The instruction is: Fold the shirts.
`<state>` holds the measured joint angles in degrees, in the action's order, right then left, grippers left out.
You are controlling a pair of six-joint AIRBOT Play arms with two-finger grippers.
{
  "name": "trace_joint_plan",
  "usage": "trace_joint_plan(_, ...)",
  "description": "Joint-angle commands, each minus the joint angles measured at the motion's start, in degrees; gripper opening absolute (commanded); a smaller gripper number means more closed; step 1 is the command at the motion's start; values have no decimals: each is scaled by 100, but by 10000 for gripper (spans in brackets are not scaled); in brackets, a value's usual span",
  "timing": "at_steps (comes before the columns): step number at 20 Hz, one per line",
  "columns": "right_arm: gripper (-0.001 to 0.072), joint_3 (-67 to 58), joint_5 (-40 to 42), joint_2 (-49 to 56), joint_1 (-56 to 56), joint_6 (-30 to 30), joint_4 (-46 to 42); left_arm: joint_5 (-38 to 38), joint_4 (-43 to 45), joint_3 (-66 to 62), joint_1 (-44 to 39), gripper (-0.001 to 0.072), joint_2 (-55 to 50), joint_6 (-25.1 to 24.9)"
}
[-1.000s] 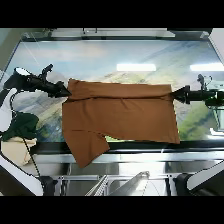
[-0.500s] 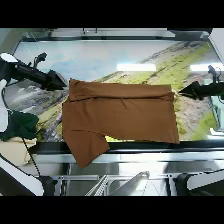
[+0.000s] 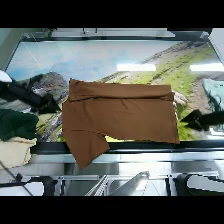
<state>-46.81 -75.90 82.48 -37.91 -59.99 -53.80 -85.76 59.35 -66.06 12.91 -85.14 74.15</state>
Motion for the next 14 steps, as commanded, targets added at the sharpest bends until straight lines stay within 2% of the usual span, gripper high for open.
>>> trace_joint_plan(1, 462, 903, 450, -94, -52, 177, -63, 686, 98, 1539, 13, 291, 885, -13)
trace_joint_plan(5, 451, 938, 343, -46, 407, 304, 46, 833, 101, 2516, 13, 291, 1622, -15)
trace_joint_plan(6, 413, 938, 323, -46, 498, 304, 44, 927, 103, 2734, 11, 290, 1810, -17)
trace_joint_plan(7, 345, 938, 267, -46, 531, 321, 48, 1027, 103, 2918, 11, 290, 1971, -15)
trace_joint_plan(14, 345, 933, 238, -74, 522, 315, 208, 1650, 90, 4024, 11, 292, 2433, -13)
